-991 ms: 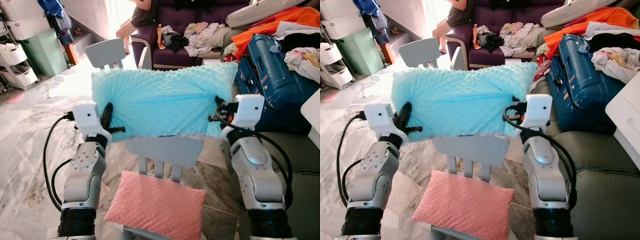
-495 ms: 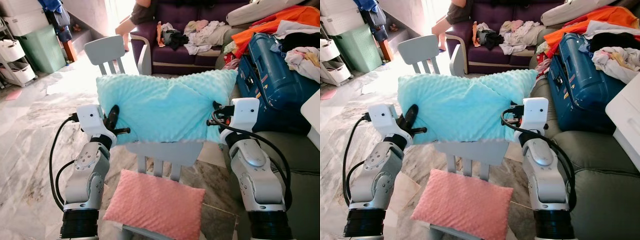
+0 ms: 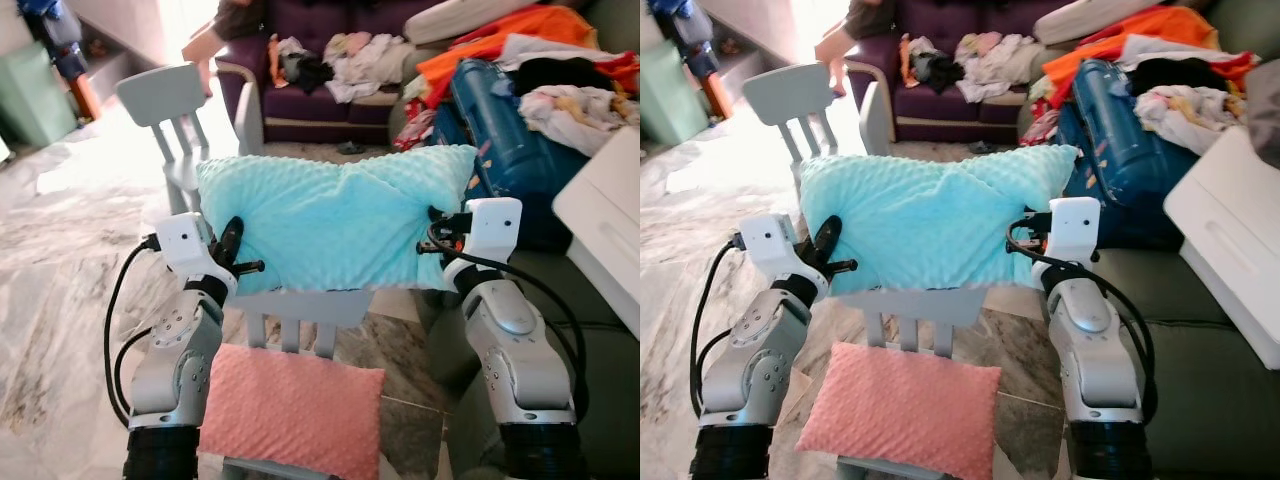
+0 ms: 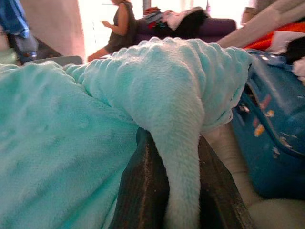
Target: Move the pillow to the sofa
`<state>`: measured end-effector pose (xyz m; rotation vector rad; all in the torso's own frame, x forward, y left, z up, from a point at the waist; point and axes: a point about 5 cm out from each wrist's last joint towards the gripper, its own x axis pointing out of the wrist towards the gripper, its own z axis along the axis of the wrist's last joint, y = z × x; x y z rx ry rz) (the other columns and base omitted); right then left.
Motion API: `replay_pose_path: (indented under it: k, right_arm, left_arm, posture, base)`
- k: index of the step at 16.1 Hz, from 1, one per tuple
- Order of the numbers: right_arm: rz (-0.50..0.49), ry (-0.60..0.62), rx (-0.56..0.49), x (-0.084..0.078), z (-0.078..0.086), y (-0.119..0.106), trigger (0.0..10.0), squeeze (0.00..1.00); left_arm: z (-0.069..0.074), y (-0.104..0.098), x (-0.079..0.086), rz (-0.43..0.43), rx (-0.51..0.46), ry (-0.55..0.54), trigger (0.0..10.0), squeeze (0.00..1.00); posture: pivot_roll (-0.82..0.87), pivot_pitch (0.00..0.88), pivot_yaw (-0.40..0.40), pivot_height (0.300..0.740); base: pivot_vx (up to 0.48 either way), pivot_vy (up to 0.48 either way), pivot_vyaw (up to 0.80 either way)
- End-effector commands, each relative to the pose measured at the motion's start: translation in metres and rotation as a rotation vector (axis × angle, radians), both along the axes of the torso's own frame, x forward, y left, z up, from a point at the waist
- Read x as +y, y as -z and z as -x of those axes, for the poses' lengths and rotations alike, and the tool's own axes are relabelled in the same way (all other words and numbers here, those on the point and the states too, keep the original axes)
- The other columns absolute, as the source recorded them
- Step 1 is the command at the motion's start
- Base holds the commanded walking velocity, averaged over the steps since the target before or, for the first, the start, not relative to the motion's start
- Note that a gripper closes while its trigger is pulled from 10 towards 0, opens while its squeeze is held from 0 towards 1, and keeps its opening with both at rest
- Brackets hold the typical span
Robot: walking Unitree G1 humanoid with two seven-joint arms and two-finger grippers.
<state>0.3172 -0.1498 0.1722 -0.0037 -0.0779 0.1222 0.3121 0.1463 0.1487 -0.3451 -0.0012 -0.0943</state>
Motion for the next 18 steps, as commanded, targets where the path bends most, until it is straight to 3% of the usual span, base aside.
replay_pose_path:
  k: [1, 9, 18]
  right_arm:
    - [0.003, -0.01, -0.027, 0.0016, 0.0019, -0.0074, 10.0, 0.0]
    - [0.002, -0.019, -0.02, 0.0015, 0.0022, -0.0068, 10.0, 0.0]
    - [0.002, -0.019, -0.016, 0.0026, 0.0013, -0.0058, 10.0, 0.0]
  left_arm:
    - [0.0016, -0.0054, -0.0012, 0.007, -0.02, 0.017, 10.0, 0.0]
    - [0.004, -0.0062, -0.0042, 0.014, -0.019, 0.04, 10.0, 0.0]
    - [0.0031, -0.0054, -0.0043, 0.009, -0.009, 0.042, 10.0, 0.0]
  posture:
    - [-0.11, 0.005, 0.02, 0.74]
    - [-0.11, 0.012, 0.016, 0.74]
    - [-0.11, 0.011, 0.019, 0.74]
  base:
    - [0.0, 0.0, 0.0]
    - [0.0, 0.0, 0.0]
    - [-0.203, 0.292, 0.0]
